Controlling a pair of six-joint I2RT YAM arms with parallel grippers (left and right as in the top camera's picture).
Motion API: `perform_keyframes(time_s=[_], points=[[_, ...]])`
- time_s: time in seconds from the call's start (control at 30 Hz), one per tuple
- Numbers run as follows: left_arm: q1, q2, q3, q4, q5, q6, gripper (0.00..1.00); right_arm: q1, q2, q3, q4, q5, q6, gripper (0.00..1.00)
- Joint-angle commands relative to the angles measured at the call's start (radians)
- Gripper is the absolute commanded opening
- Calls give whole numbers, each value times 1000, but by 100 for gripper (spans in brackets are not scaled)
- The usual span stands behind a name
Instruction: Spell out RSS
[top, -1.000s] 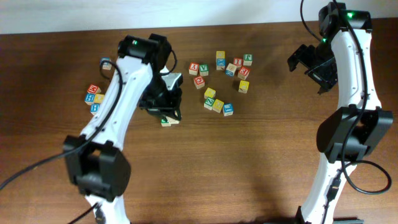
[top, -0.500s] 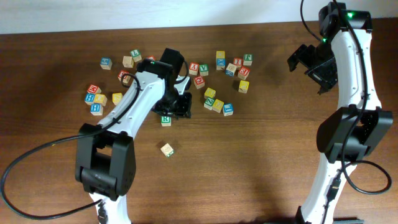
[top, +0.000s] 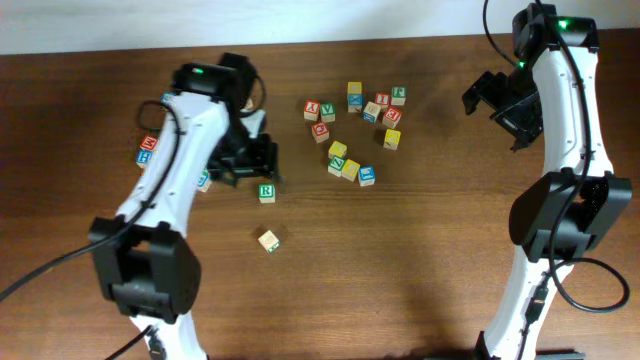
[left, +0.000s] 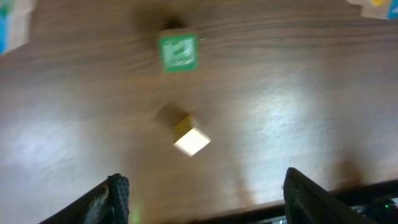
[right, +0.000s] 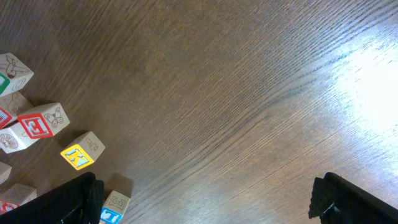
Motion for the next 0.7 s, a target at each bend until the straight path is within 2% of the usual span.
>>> perform_keyframes(time_s=[0.0, 0.13, 0.37, 0.67], points=[[43, -24, -6, -79, -14, -2, 73, -3, -24, 14, 0, 5, 2, 98], [32, -24, -89, -72, -14, -50, 74, -3, -24, 14, 0, 5, 2, 98], [-10, -24, -405, 211, -14, -201, 73, -3, -24, 14, 0, 5, 2, 98], [-20, -24, -577, 379, -14, -361, 68, -3, -24, 14, 0, 5, 2, 99]])
